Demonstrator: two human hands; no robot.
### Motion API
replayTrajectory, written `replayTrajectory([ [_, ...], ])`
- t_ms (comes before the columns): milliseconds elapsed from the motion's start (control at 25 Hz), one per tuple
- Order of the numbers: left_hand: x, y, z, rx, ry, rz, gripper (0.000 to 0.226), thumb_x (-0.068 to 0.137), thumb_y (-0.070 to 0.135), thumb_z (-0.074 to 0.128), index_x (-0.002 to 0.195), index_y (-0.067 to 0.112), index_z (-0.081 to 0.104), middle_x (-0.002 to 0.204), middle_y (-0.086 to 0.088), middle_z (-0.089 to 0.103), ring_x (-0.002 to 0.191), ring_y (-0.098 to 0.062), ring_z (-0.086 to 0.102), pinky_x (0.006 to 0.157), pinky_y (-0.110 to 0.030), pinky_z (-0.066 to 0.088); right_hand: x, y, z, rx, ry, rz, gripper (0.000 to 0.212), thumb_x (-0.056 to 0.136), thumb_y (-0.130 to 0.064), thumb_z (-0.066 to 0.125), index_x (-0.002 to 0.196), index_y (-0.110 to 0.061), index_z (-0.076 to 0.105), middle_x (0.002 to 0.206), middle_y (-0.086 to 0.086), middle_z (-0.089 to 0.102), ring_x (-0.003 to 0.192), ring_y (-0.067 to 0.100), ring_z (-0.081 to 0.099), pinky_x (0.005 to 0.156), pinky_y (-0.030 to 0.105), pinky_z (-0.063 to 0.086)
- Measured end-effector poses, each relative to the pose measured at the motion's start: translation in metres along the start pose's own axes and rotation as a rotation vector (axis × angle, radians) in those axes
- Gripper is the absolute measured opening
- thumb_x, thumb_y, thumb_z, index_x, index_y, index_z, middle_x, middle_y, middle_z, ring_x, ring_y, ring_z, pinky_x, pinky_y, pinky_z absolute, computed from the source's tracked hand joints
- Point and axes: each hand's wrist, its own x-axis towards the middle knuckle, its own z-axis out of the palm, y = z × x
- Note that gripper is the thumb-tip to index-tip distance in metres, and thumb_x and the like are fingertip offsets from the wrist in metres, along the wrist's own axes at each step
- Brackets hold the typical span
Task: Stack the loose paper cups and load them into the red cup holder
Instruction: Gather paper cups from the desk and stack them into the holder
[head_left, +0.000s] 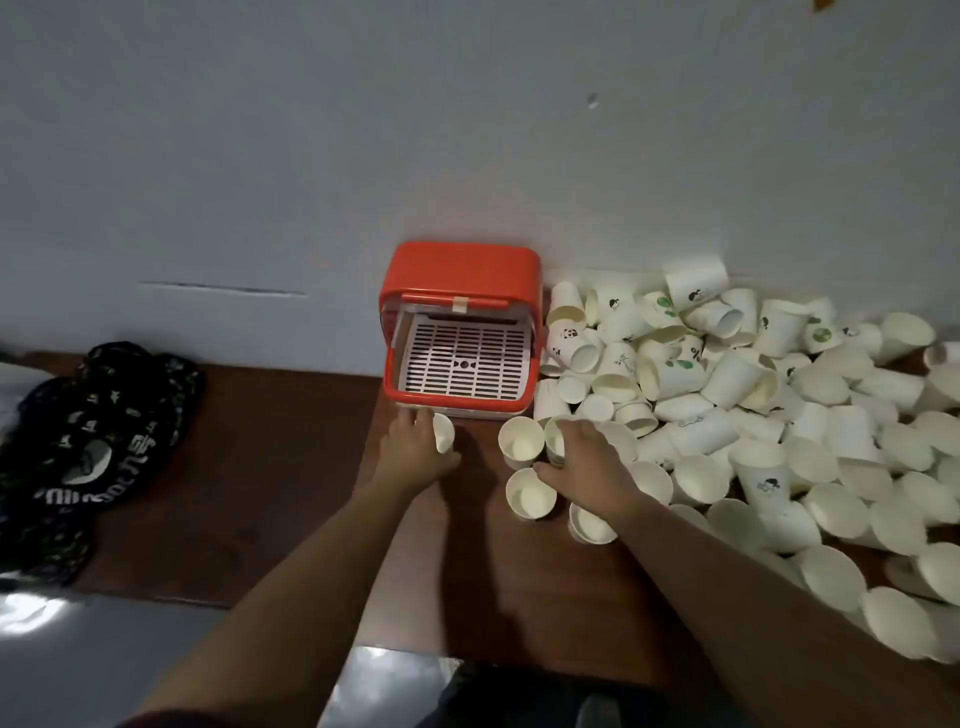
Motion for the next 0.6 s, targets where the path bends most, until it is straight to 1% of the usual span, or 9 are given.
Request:
replayTrajectory([
  [80, 0.022, -0.011, 0.004, 0.011, -0.078, 0.002, 0.093, 0.072, 0.049, 0.076, 0.145, 0.015, 0.030, 0.145, -0.013, 0.037, 0.133, -0.037, 0.040, 0.107, -0.050, 0.039, 0.024, -0.016, 0.014, -0.076, 0.006, -0.002, 0.059, 0.076, -0.058, 0.064, 0.116, -0.016, 0.052, 0.113, 0.006, 0.056, 0.102, 0.025, 0.056, 0.080, 0.039, 0.049],
  [160, 0.034, -0.016, 0.009, 0.022, -0.144, 0.013, 0.108, 0.068, 0.051, 0.080, 0.151, 0.017, 0.020, 0.149, -0.013, 0.031, 0.137, -0.037, 0.035, 0.110, -0.052, 0.037, 0.037, -0.030, 0.022, -0.144, -0.015, 0.015, 0.067, 0.078, -0.060, 0.063, 0.124, -0.014, 0.049, 0.118, 0.007, 0.054, 0.107, 0.027, 0.054, 0.086, 0.040, 0.048],
  [240, 0.046, -0.025, 0.019, 0.023, -0.179, 0.027, 0.113, 0.067, 0.051, 0.082, 0.152, 0.016, 0.017, 0.151, -0.013, 0.029, 0.137, -0.036, 0.035, 0.111, -0.051, 0.037, 0.048, -0.037, 0.036, -0.173, -0.020, 0.048, 0.074, 0.079, -0.058, 0.065, 0.131, -0.010, 0.046, 0.122, 0.010, 0.053, 0.111, 0.029, 0.052, 0.092, 0.040, 0.045],
  [320, 0.053, -0.034, 0.026, 0.005, -0.198, 0.046, 0.105, 0.068, 0.048, 0.083, 0.148, 0.012, 0.026, 0.147, -0.014, 0.035, 0.134, -0.036, 0.039, 0.109, -0.049, 0.039, 0.053, -0.041, 0.047, -0.203, 0.018, 0.078, 0.075, 0.077, -0.053, 0.071, 0.131, -0.006, 0.049, 0.119, 0.012, 0.056, 0.108, 0.030, 0.053, 0.093, 0.040, 0.044],
  [400, 0.058, -0.042, 0.030, -0.022, -0.186, 0.096, 0.091, 0.069, 0.044, 0.082, 0.140, 0.009, 0.036, 0.140, -0.014, 0.043, 0.128, -0.035, 0.045, 0.104, -0.046, 0.043, 0.055, -0.042, 0.054, -0.259, 0.036, 0.065, 0.070, 0.070, -0.043, 0.080, 0.122, -0.002, 0.057, 0.106, 0.014, 0.062, 0.096, 0.030, 0.058, 0.086, 0.040, 0.049],
  [480, 0.059, -0.047, 0.030, -0.059, -0.182, 0.151, 0.081, 0.071, 0.042, 0.081, 0.134, 0.010, 0.041, 0.137, -0.011, 0.047, 0.125, -0.032, 0.047, 0.100, -0.043, 0.045, 0.054, -0.041, 0.058, -0.331, 0.038, 0.027, 0.066, 0.061, -0.033, 0.086, 0.113, 0.000, 0.064, 0.095, 0.013, 0.065, 0.084, 0.029, 0.062, 0.078, 0.039, 0.052],
  [520, 0.060, -0.049, 0.029, -0.075, -0.185, 0.160, 0.079, 0.072, 0.043, 0.080, 0.134, 0.011, 0.042, 0.137, -0.010, 0.047, 0.125, -0.030, 0.047, 0.100, -0.043, 0.046, 0.054, -0.041, 0.058, -0.345, 0.049, 0.011, 0.064, 0.059, -0.030, 0.086, 0.112, 0.000, 0.065, 0.093, 0.013, 0.066, 0.082, 0.029, 0.062, 0.076, 0.038, 0.052],
  [600, 0.058, -0.052, 0.021, -0.108, -0.168, 0.171, 0.078, 0.073, 0.045, 0.077, 0.135, 0.015, 0.041, 0.137, -0.006, 0.048, 0.124, -0.028, 0.049, 0.098, -0.042, 0.048, 0.052, -0.046, 0.052, -0.315, 0.054, 0.001, 0.059, 0.064, -0.028, 0.082, 0.114, -0.002, 0.063, 0.097, 0.013, 0.065, 0.086, 0.030, 0.061, 0.078, 0.039, 0.051],
])
